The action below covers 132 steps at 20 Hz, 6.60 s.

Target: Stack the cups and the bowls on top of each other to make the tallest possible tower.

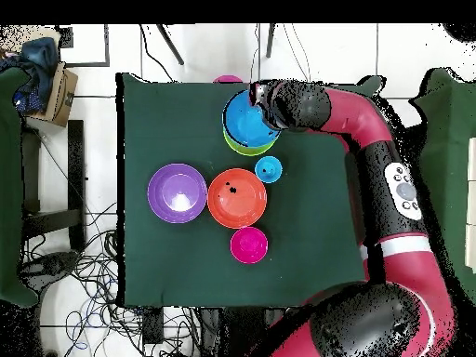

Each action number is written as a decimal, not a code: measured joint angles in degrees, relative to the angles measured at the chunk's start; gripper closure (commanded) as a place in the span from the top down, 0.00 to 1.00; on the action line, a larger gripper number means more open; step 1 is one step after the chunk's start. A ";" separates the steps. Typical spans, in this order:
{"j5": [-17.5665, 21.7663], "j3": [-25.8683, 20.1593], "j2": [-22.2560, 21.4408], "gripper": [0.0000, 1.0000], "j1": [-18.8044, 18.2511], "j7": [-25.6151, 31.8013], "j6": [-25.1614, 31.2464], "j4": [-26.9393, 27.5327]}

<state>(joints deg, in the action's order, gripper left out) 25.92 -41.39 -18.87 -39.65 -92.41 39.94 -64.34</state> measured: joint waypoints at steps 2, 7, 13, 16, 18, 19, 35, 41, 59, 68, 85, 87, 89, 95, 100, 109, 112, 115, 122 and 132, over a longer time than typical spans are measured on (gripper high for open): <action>0.00 0.00 0.51 1.00 0.53 0.00 0.00 0.85; 0.00 0.01 1.15 1.00 1.00 0.00 0.01 1.78; 0.00 0.35 1.79 1.00 0.98 0.00 0.02 2.13; 0.00 0.67 1.79 1.00 0.94 0.00 0.01 2.12; 0.00 0.83 1.80 1.00 0.90 0.00 0.01 2.12; 0.00 0.92 1.79 1.00 0.87 0.00 0.01 2.12; -0.32 1.56 1.77 1.00 0.78 0.00 0.01 2.11; -0.78 1.57 1.48 1.00 0.72 0.00 0.01 1.49; -2.55 2.45 -5.23 1.00 1.64 0.00 1.80 -9.92; -2.29 3.24 -5.28 1.00 2.46 0.00 2.12 -10.46; -1.81 3.25 -5.37 1.00 -1.20 0.00 5.10 -13.06; -1.72 3.25 -5.33 1.00 -1.39 0.00 5.39 -13.06; -1.65 3.25 -5.29 1.00 -1.57 0.00 5.66 -13.06; -1.47 3.24 -5.21 0.00 -2.38 0.00 5.77 -13.06; -1.49 3.24 -4.85 0.00 -2.72 0.00 5.77 -13.04; -1.52 3.06 -3.84 0.00 -2.71 0.00 5.77 -13.04; -1.51 2.87 -3.83 0.00 -2.71 0.00 5.77 -13.03; -1.50 2.72 -3.81 0.00 -2.71 0.00 5.77 -13.04; -2.53 1.92 -4.39 0.00 -2.71 0.00 7.50 -13.04; -6.42 0.07 -5.51 0.00 -2.88 0.00 13.99 -12.87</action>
<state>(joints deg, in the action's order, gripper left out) 19.51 -41.33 -24.39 -42.54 -92.41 53.93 -77.21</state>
